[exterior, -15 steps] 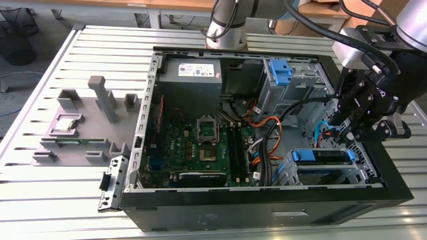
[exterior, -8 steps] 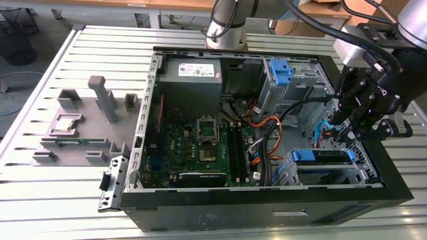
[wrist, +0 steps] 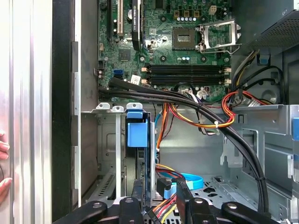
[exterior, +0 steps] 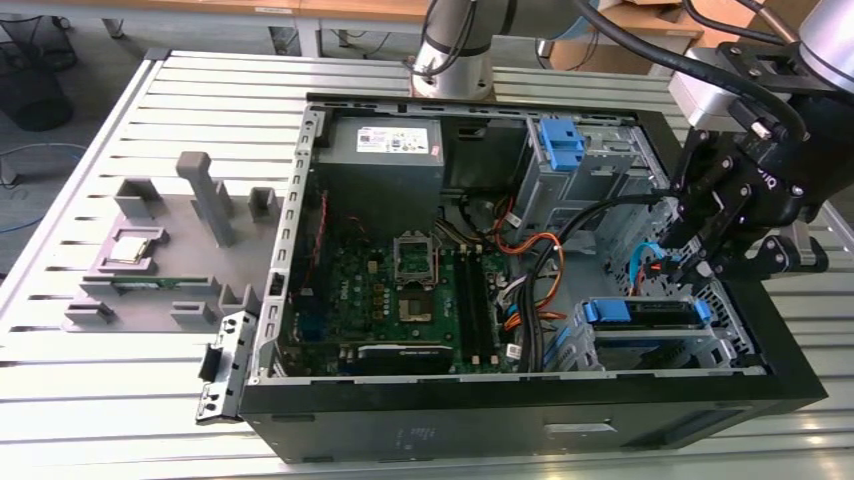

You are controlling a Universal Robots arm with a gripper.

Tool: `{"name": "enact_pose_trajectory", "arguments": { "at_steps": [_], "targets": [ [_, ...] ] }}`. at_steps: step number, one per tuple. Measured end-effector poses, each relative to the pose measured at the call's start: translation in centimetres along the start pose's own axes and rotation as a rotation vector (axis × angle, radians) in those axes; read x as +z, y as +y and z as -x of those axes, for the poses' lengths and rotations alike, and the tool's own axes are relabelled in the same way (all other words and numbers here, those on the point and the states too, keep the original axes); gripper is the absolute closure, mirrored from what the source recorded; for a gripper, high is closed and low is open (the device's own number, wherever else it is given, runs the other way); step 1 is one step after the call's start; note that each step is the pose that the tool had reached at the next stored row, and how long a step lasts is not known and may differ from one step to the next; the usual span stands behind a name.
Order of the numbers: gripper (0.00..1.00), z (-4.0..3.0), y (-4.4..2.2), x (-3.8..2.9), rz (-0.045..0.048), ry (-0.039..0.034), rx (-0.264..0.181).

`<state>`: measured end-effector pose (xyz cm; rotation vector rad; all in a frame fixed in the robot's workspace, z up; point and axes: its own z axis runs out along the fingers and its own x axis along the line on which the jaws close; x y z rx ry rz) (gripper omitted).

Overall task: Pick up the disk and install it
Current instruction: 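Insert the first disk wire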

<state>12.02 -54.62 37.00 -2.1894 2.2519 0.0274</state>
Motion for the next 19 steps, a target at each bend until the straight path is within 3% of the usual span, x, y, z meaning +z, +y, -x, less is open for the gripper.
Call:
{"name": "enact_pose_trajectory", "arguments": {
  "at_steps": [6, 8, 10, 11, 19],
  "targets": [
    [0.6, 0.0, 0.0, 0.0, 0.0, 0.0, 0.0],
    [0.72, 0.0, 0.0, -0.01, 0.0, 0.0, 0.0],
    [0.72, 0.0, 0.0, -0.01, 0.0, 0.0, 0.0],
    [0.78, 0.0, 0.0, -0.01, 0.0, 0.0, 0.0],
    [0.77, 0.0, 0.0, 0.01, 0.0, 0.0001, 0.0]
  ]
}}
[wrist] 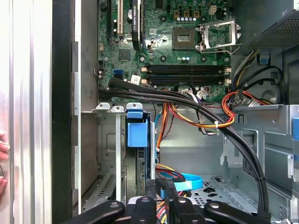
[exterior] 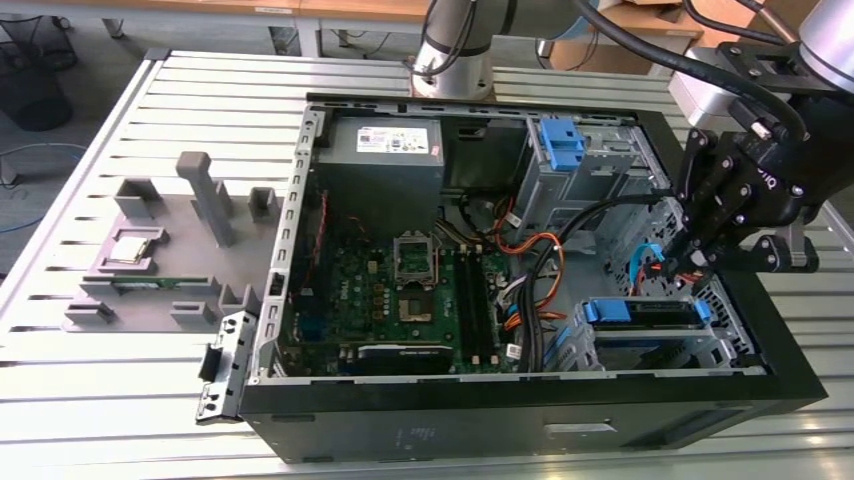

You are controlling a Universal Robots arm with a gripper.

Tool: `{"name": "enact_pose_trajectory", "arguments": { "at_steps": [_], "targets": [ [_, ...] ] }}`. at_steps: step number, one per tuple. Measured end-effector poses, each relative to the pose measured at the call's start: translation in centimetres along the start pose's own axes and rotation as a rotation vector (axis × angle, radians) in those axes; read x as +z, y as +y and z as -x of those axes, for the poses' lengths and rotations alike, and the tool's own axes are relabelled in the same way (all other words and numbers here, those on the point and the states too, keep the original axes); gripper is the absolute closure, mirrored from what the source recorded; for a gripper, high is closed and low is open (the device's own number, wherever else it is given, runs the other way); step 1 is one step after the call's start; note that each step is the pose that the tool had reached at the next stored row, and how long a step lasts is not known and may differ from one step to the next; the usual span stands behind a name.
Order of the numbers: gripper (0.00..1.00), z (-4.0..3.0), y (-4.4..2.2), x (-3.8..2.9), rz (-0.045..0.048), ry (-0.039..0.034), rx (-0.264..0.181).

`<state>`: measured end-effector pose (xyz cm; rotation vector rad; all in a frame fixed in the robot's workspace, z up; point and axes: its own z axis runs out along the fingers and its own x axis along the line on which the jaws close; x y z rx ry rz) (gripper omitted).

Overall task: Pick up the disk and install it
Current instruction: 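Insert the first disk wire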

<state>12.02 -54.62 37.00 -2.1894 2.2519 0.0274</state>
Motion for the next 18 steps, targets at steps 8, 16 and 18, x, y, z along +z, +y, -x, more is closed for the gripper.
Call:
{"name": "enact_pose_trajectory", "arguments": {
  "at_steps": [8, 16, 18],
  "targets": [
    [0.65, 0.0, 0.0, 0.2, 0.0, 0.0001, 0.0],
    [0.65, 0.02, 0.0, 0.35, -0.0001, 0.0042, 0.0],
    [0.65, 0.02, 0.0, 0.35, -0.0001, 0.0042, 0.0]
  ]
}}
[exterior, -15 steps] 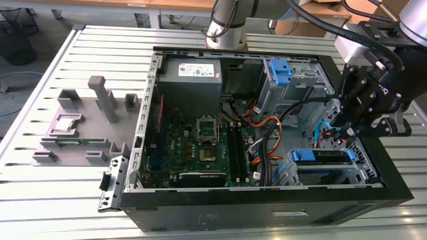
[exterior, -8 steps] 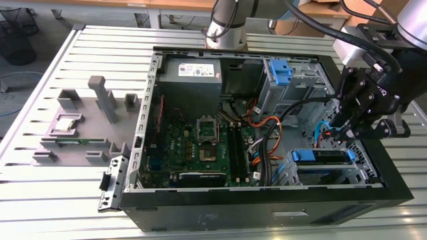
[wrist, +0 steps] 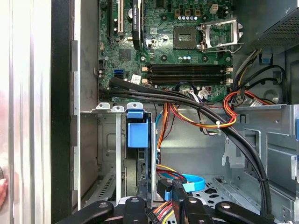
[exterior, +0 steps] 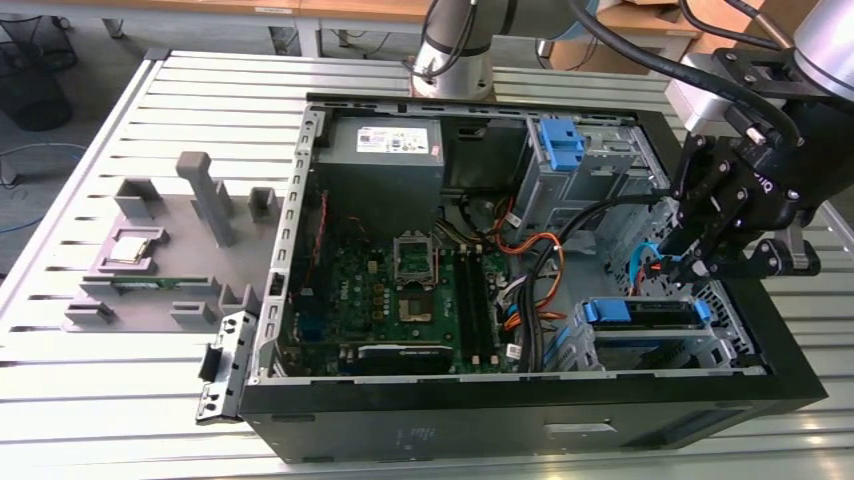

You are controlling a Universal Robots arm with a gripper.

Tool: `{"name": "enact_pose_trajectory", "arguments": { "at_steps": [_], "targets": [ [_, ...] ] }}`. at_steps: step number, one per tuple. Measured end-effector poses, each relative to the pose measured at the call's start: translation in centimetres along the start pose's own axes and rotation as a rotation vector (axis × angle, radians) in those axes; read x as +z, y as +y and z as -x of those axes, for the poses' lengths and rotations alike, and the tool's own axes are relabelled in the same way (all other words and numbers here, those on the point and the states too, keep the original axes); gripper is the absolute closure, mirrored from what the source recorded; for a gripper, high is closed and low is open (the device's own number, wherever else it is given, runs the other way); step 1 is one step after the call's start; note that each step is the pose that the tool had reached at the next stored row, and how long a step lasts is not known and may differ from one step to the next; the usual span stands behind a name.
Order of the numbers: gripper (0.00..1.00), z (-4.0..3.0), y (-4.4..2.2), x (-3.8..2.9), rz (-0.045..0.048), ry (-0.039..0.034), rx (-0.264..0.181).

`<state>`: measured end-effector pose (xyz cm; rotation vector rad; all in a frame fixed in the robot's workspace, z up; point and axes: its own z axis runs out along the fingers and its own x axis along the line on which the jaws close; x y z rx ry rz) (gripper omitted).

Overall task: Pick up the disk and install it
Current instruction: 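Insert the first disk wire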

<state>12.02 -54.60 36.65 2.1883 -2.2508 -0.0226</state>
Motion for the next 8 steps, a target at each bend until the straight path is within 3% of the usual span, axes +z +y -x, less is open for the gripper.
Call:
{"name": "enact_pose_trajectory", "arguments": {
  "at_steps": [8],
  "targets": [
    [0.66, 0.0, 0.0, 0.0, 0.0, 0.0001, 0.0]
  ]
}}
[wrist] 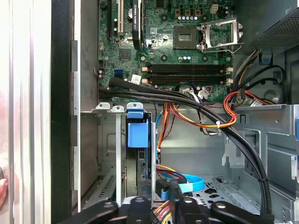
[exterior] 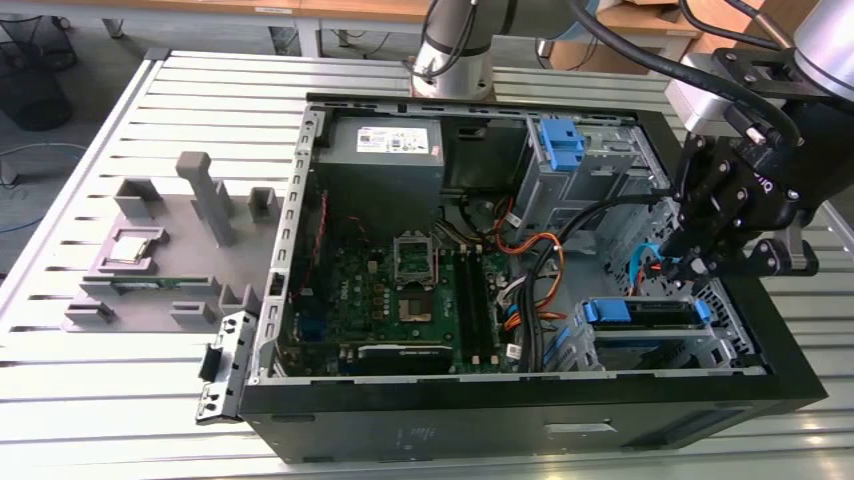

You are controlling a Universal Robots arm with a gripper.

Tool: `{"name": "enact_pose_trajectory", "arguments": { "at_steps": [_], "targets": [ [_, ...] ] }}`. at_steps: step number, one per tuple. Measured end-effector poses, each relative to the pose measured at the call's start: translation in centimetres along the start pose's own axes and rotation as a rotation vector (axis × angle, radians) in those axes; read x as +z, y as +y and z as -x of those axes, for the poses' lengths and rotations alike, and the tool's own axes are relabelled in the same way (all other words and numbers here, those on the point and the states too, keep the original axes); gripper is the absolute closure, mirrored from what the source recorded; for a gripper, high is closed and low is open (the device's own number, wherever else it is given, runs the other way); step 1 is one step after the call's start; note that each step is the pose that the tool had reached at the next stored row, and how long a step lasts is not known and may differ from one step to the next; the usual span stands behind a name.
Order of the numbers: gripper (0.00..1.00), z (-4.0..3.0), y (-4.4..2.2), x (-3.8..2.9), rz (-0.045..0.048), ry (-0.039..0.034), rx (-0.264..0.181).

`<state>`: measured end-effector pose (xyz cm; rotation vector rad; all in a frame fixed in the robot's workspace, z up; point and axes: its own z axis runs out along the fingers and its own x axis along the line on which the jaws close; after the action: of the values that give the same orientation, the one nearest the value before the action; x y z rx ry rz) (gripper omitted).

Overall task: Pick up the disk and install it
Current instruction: 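Insert the first disk wire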

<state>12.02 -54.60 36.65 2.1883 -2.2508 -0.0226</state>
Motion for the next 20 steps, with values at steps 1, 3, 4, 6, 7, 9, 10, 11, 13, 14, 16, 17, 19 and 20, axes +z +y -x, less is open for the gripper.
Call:
{"name": "enact_pose_trajectory", "arguments": {
  "at_steps": [1, 3, 4, 6, 7, 9, 10, 11, 13, 14, 16, 17, 19, 20],
  "targets": [
    [0.73, 0.0, 0.0, 0.0, 0.0, 0.0, 0.0],
    [0.78, 0.0, 0.0, 0.0, 0.0, 0.0001, 0.0],
    [0.84, 0.0, 0.0, 0.0, 0.0, 0.0, 0.0],
    [0.89, 0.0, 0.0, 0.0, 0.0, 0.0, 0.0],
    [0.89, 0.0, 0.0, 0.0, 0.0, 0.0001, 0.0],
    [0.89, 0.0, 0.0, 0.0, 0.0, 0.0001, 0.0],
    [0.89, 0.0, 0.0, 0.0, 0.0, 0.0001, 0.0],
    [0.89, 0.0, 0.0, 0.0, 0.0, 0.0001, 0.0],
    [0.89, 0.0, 0.0, 0.0, 0.0, 0.0002, 0.0],
    [0.89, 0.0, 0.0, 0.0, -0.0001, 0.0002, 0.0],
    [0.89, 0.0, 0.0, 0.0, 0.0, 0.0003, 0.0],
    [0.89, 0.0, 0.0, 0.0, 0.0, 0.0003, 0.0],
    [0.89, 0.0, 0.0, 0.0, 0.0, 0.0003, 0.0],
    [0.89, 0.0, 0.0, 0.0, 0.0, 0.0003, 0.0]
  ]
}}
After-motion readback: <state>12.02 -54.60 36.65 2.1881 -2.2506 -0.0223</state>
